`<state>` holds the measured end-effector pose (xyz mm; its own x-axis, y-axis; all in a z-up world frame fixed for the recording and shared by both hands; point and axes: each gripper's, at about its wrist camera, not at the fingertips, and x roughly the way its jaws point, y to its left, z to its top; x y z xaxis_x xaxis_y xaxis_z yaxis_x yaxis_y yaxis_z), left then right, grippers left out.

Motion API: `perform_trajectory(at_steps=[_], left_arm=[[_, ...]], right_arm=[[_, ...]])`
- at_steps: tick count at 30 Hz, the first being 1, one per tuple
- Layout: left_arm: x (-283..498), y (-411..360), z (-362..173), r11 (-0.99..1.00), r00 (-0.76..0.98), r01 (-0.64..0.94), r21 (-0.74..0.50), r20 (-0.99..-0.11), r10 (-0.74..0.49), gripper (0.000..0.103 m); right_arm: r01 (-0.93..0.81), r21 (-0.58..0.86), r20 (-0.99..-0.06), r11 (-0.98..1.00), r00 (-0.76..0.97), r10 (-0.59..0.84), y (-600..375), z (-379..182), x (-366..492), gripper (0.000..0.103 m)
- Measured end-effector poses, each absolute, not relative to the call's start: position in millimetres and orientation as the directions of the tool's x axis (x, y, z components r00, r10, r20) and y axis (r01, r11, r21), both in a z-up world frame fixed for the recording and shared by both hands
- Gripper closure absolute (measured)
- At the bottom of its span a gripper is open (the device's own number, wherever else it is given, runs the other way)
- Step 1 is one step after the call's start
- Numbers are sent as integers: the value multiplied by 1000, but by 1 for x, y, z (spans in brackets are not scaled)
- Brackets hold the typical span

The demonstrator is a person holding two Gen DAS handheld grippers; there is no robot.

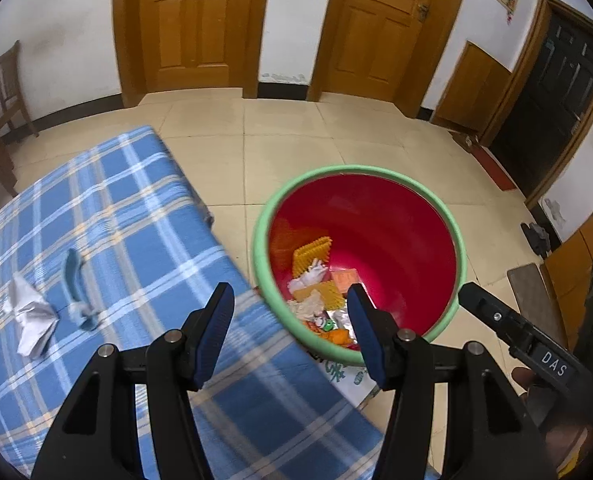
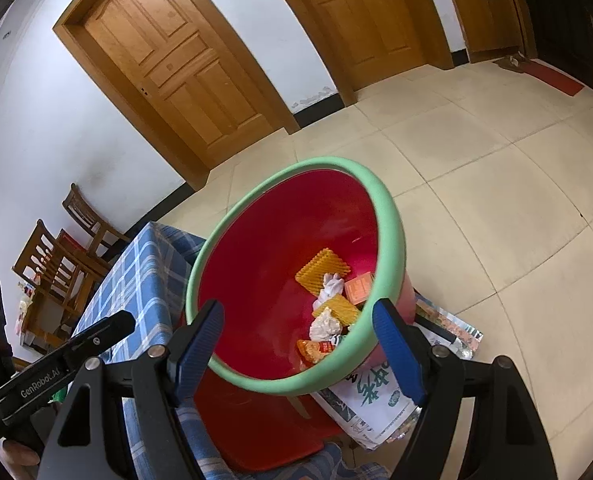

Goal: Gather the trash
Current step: 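Move both tools back over the table toward the white paper and blue hook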

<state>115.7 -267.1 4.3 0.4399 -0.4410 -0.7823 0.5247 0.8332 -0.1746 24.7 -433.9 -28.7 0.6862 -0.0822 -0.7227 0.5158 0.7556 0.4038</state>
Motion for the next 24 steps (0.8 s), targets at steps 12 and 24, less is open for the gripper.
perform_trajectory(at_steps=[12,24], left_arm=[[132,-197,17,900,523,399,-178,-762,-382,44],[164,-118,11,959,577,249,-135,-775,-259,44]], right_arm=[[459,388,-712,799,700,-56,-400,-14,38,24],[390,369,-706,844,708,-18,-365,-1,61,24]])
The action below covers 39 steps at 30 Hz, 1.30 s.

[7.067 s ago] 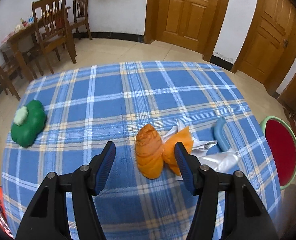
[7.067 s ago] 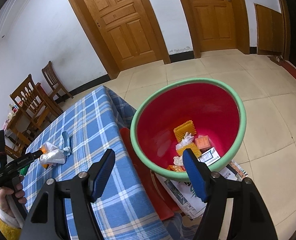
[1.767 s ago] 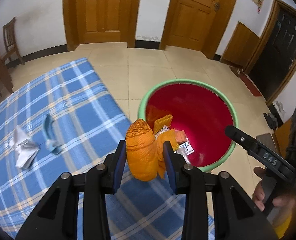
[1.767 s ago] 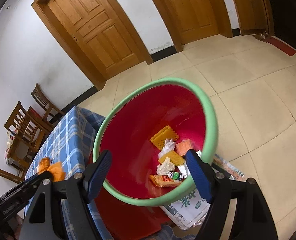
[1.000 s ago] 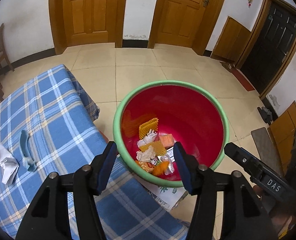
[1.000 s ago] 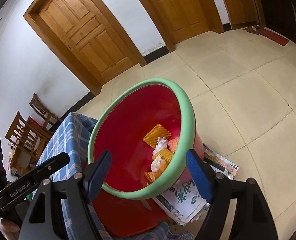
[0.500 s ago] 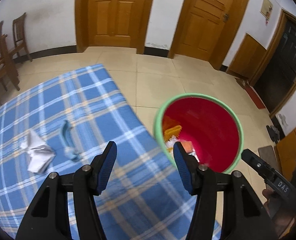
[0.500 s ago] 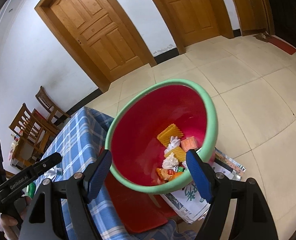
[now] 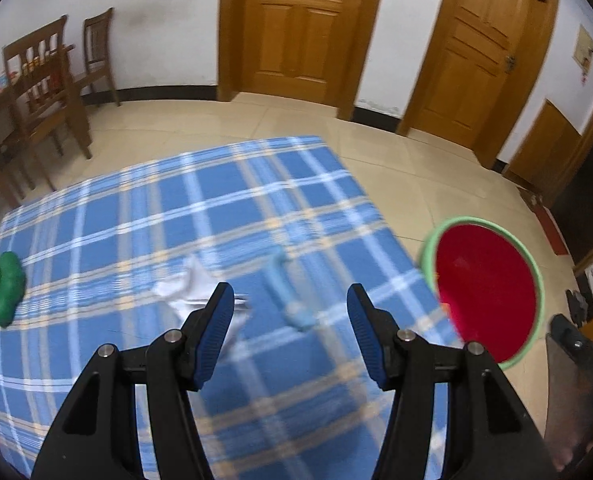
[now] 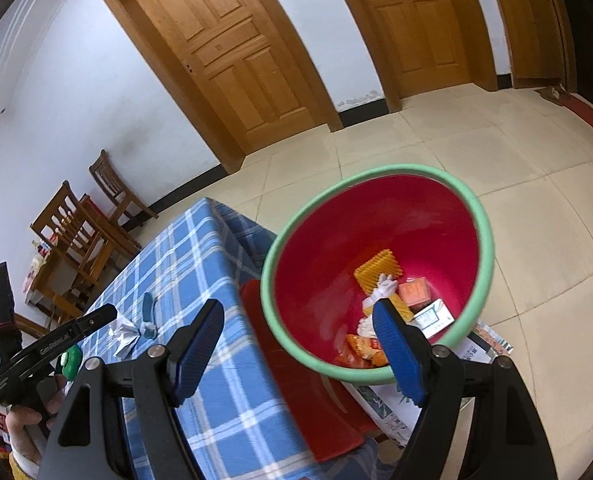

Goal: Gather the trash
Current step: 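Move both tools back over the table toward the white paper and blue hook, then grasp the white tissue paper with the left tool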

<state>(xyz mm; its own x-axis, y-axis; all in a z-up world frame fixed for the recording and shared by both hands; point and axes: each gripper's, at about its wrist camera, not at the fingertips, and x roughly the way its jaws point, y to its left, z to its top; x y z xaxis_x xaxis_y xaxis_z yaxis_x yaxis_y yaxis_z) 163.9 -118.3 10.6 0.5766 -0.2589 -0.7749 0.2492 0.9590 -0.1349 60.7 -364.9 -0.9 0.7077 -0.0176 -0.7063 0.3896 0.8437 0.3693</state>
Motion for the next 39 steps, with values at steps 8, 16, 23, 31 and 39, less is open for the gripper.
perform_trajectory(at_steps=[8,16,23,31,39], left_arm=[[194,-80,-9,983,577,157,-99,-798,-172,44],[206,-62,-34,982,542,117,-149,-819,-189,44],[205,-65,-42,973,534,139,-186,-813,-232,52],[198,-61,-50,949,519,145,-279,-795,-313,86],[190,-42,-47,923,532,125,-364,-761,-372,100]], right_arm=[[358,352,-712,865,702,-1,-344,1,77,24],[337,334,-726,880,688,13,-328,-2,95,24],[319,317,-736,893,677,20,-315,-4,106,24],[308,304,-749,901,662,26,-302,-7,115,24],[273,282,-767,920,640,45,-277,-12,132,25]])
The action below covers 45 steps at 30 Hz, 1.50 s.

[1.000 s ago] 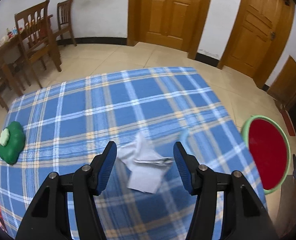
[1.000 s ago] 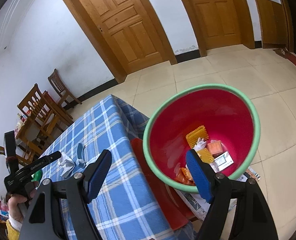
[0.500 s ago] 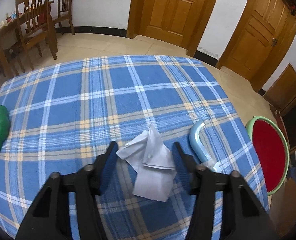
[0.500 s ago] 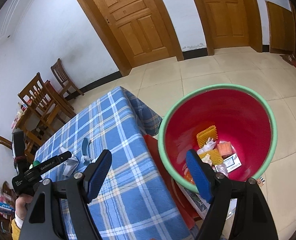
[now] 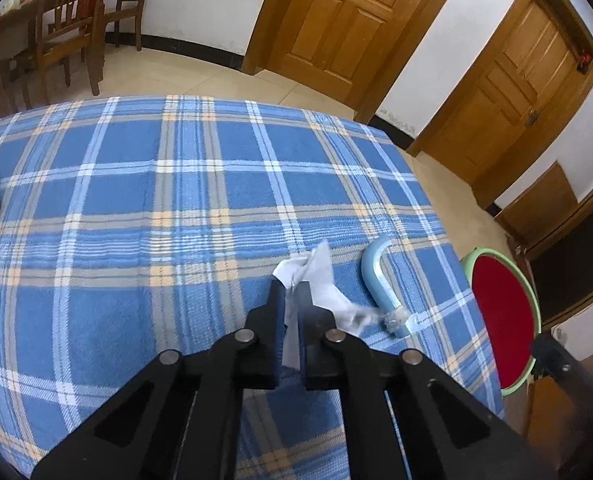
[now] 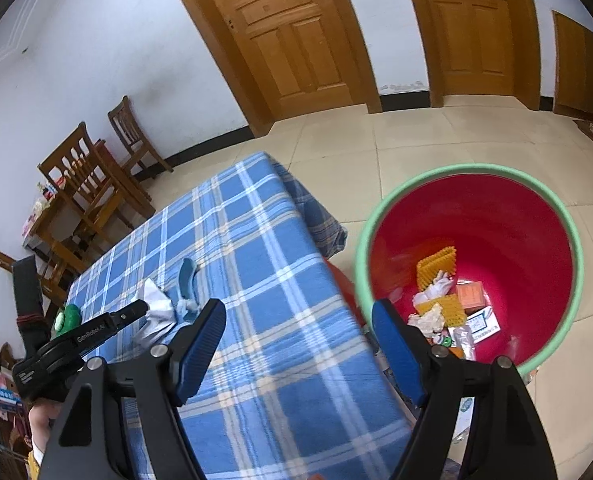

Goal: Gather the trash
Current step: 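Grasp the white tissue paper with the left tool, then grasp the light blue plastic hook with the right tool, then carry the white paper and blue hook with both tools over the red bucket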

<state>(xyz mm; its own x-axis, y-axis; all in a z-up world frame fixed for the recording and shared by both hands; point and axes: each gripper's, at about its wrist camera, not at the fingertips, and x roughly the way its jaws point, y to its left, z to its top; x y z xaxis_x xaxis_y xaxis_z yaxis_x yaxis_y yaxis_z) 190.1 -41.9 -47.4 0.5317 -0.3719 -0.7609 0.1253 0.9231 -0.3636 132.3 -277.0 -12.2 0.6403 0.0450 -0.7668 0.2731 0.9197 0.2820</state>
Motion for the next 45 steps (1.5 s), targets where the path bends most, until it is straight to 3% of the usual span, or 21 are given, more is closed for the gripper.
perform_trajectory(at_steps=[13,30,33,42,45], left_arm=[[183,4,-32,933,631,22,-359,-719,-291,100],[182,11,-40,928,609,12,-373,-733,-303,98],[182,11,-41,923,602,13,-386,-734,-315,93],[178,7,-37,923,612,18,-385,-726,-314,65],[180,-2,-36,925,596,45,-376,-733,-327,49]], right_arm=[[172,262,-791,950,602,109,-223,-29,176,35],[65,168,-842,984,528,109,-170,-61,214,68],[61,154,-840,986,534,98,-169,-62,217,78],[82,186,-815,979,569,107,-181,-54,205,79],[86,195,-804,977,585,109,-186,-47,197,79]])
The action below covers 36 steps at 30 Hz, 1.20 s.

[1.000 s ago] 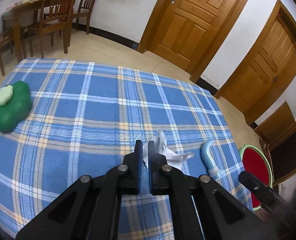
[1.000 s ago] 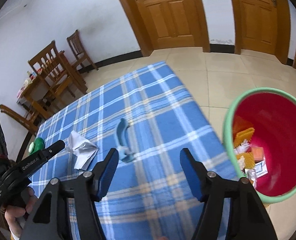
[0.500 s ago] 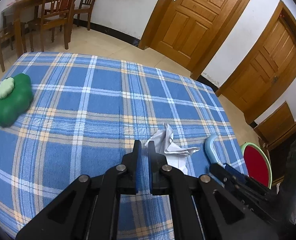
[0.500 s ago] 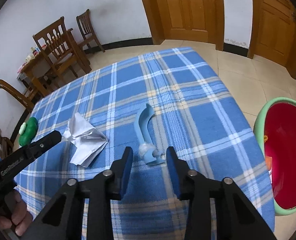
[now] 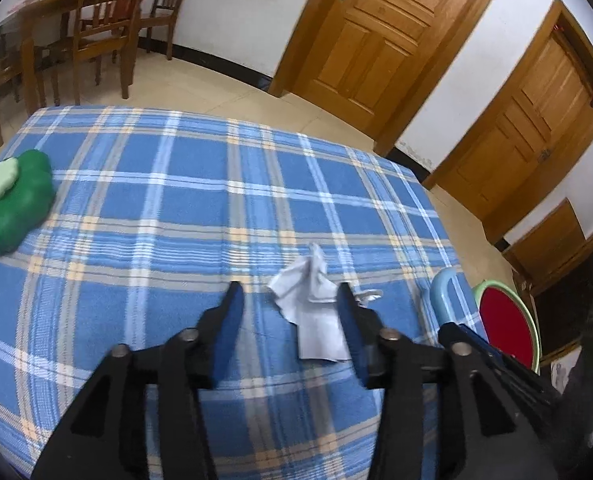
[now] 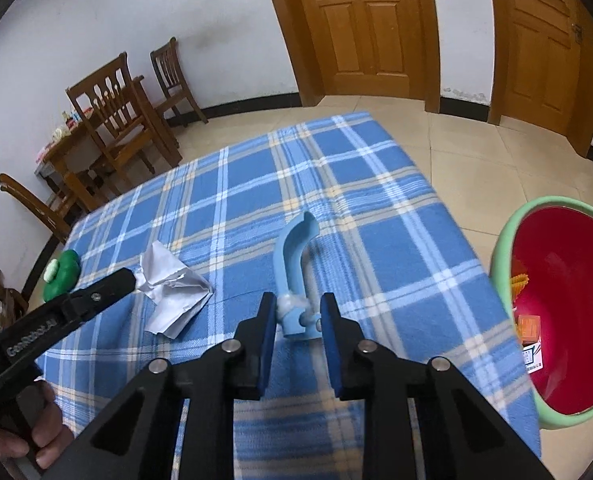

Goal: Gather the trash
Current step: 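Carry the white paper and blue hook with both tools over the red bucket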

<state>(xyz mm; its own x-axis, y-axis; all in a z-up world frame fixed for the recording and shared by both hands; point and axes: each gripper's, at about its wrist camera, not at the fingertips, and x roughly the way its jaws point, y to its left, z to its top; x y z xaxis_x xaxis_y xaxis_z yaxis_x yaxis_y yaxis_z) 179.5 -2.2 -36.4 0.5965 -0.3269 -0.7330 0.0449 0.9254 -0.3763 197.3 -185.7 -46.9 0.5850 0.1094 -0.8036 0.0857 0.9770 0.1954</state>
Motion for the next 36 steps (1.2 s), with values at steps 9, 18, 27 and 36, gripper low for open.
perform_trajectory(at_steps=[9,18,27,36], left_arm=[[193,-36,-52,964,566,96,-248,-783,-258,47],[192,-57,-53,976,575,134,-173,-788,-219,55],[180,-55,-50,957,569,156,-245,-770,-290,98],[159,-59,-32,937,567,185,-295,-747,-348,99]], right_arm=[[111,236,-781,965,613,121,-204,-32,174,78],[155,271,-770,950,627,118,-225,-29,154,79],[192,296,-755,936,647,107,-241,-23,134,78],[228,314,-741,921,666,88,-257,-17,114,78]])
